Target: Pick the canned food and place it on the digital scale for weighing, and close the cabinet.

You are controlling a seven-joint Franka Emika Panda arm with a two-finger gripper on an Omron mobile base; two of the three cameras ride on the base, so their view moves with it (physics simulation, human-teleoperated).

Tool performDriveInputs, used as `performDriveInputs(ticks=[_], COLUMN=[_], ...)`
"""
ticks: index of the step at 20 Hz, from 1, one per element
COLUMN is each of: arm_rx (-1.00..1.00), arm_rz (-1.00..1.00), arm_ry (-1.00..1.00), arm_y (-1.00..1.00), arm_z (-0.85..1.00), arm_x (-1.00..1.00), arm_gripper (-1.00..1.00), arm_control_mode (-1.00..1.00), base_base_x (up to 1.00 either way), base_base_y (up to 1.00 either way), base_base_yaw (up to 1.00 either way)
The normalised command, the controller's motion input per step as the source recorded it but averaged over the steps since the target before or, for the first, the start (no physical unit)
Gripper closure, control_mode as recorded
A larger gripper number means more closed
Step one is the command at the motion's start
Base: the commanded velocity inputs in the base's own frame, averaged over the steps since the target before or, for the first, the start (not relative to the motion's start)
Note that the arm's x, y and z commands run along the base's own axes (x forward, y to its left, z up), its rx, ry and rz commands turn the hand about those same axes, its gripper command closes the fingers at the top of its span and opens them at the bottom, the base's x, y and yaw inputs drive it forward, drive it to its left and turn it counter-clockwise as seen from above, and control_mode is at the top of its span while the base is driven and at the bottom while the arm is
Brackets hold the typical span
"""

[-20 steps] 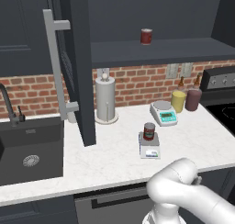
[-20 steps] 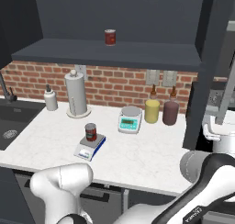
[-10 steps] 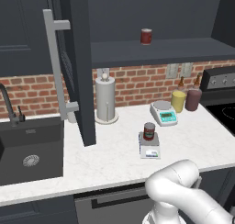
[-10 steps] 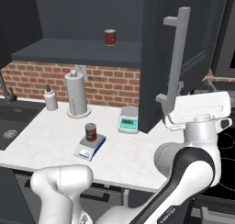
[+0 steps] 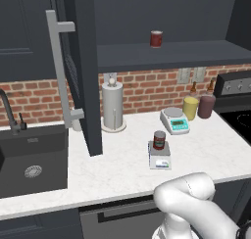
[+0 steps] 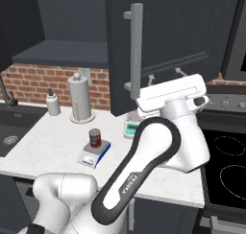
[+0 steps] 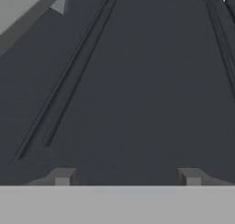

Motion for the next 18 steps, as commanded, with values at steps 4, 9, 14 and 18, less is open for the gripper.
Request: performDriveInputs(ticks=[4, 9, 14, 18], arm_rx=[-0.40, -0.37, -0.21, -0.07], arm_rz=[-0.27, -0.27, -0.19, -0.08], arm_ry=[0.45, 0.34, 0.01, 0.00], arm_y=[1.00, 1.00, 0.95, 0.55], arm_z=[0.00, 0.00, -0.11, -0.12], arm_x=[0.50, 0.71, 0.82, 0.72], arm_gripper=[-1.00, -1.00, -1.00, -1.00], arm_control_mode=[-1.00, -1.00, -1.00, -1.00], base_base_x=[0.00, 0.00, 0.00, 0.00], base_base_y=[0.00, 0.00, 0.00, 0.00], base_base_yaw=[0.00, 0.00, 0.00, 0.00])
